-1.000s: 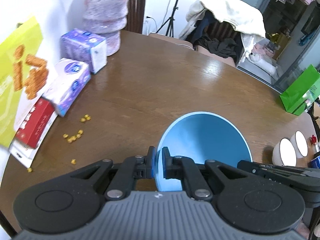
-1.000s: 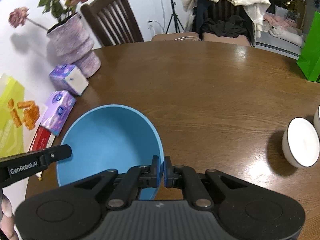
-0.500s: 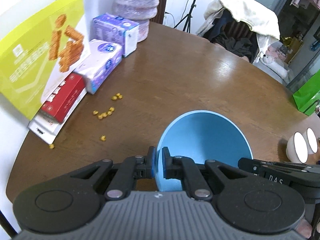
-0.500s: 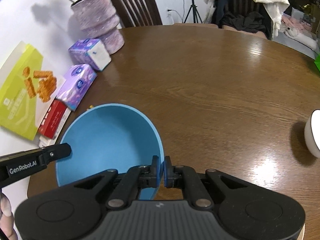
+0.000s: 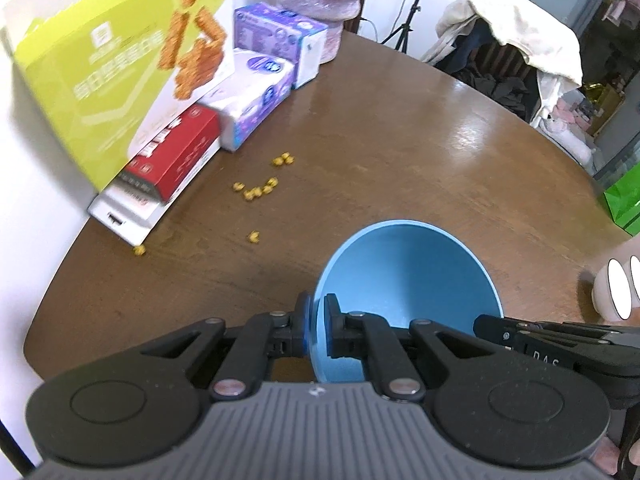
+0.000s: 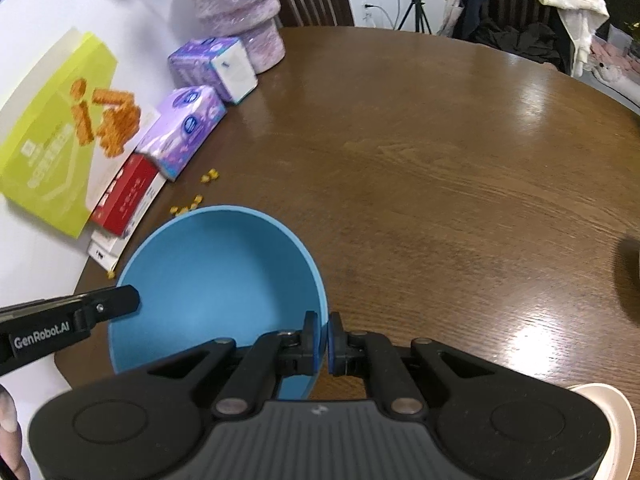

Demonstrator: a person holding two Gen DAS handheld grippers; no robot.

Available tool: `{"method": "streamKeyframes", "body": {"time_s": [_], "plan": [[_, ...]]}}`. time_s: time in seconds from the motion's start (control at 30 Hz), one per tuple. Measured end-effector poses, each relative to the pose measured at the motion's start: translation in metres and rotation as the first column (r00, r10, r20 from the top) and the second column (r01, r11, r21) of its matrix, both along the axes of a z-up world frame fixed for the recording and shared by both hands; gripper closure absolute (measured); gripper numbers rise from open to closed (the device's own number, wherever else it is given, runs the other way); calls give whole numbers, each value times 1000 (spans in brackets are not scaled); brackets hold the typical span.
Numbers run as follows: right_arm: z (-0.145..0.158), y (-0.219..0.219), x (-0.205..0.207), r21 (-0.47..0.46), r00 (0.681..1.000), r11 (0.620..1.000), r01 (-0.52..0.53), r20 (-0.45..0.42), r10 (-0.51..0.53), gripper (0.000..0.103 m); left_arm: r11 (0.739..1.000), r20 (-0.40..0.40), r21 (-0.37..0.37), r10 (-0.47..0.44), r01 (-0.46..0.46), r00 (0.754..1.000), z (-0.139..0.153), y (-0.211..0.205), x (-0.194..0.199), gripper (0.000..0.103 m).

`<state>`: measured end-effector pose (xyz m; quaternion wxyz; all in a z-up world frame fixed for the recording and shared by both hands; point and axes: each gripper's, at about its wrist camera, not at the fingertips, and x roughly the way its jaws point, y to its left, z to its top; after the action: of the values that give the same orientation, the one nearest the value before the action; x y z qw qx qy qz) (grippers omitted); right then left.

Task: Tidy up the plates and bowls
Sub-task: 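Lift and carry the blue bowl with both grippers toward the snack boxes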

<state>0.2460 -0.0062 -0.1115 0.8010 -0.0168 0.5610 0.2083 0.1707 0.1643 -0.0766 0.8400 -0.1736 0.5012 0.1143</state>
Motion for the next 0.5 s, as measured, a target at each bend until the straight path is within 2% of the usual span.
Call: {"method": "streamKeyframes", "body": {"time_s": [0.5], "plan": [[-20,41,-28,-23,993,993,-117,-8,117,98,996,-54,-8,93,-94,994,-26,30,-38,96]]}}
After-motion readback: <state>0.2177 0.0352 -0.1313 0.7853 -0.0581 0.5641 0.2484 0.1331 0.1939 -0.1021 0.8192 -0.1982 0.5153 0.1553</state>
